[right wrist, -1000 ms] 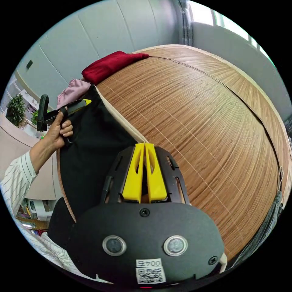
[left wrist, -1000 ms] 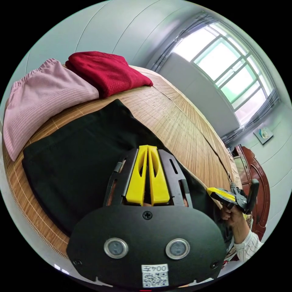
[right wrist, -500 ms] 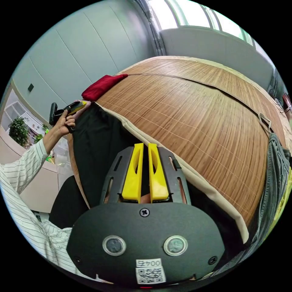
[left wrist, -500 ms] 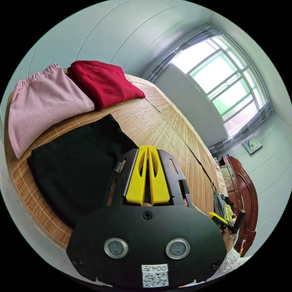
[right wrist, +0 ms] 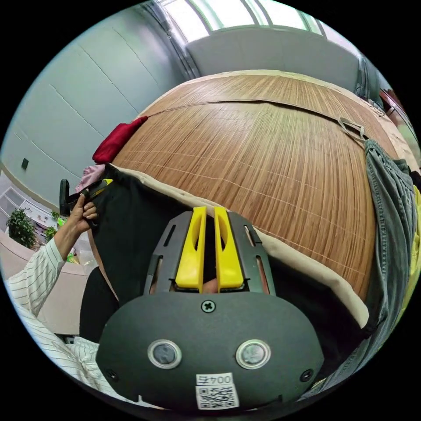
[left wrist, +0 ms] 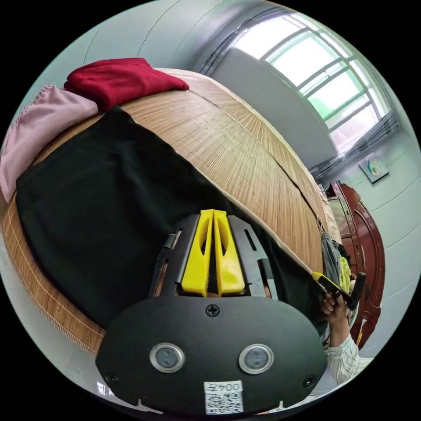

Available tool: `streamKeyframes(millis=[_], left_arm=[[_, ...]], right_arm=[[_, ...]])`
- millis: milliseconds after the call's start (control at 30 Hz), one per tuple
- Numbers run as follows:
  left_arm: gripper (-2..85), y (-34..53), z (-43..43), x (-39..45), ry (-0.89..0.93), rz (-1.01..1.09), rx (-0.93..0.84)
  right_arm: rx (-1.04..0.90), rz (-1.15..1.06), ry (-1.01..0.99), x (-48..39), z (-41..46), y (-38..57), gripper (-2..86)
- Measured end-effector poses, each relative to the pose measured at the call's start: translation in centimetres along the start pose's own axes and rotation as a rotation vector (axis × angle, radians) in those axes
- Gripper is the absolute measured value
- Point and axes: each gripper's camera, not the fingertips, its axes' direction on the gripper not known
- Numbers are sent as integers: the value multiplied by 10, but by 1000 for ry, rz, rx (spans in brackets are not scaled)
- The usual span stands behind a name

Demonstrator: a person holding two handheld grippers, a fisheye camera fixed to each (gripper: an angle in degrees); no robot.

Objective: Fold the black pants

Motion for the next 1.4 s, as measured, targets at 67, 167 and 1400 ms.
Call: streamKeyframes(millis=[67,167,1400], left_arm=[[1,9,-8,23,42,44,3],[0,38,2,66,83,98,-79],[1,255,36,334,178,433,-293]], right_arm=[[44,-149,32,-21,0,7,25],[-7,-339,14,-50,24,6,18],[108,195,76,207,-98,305,13]])
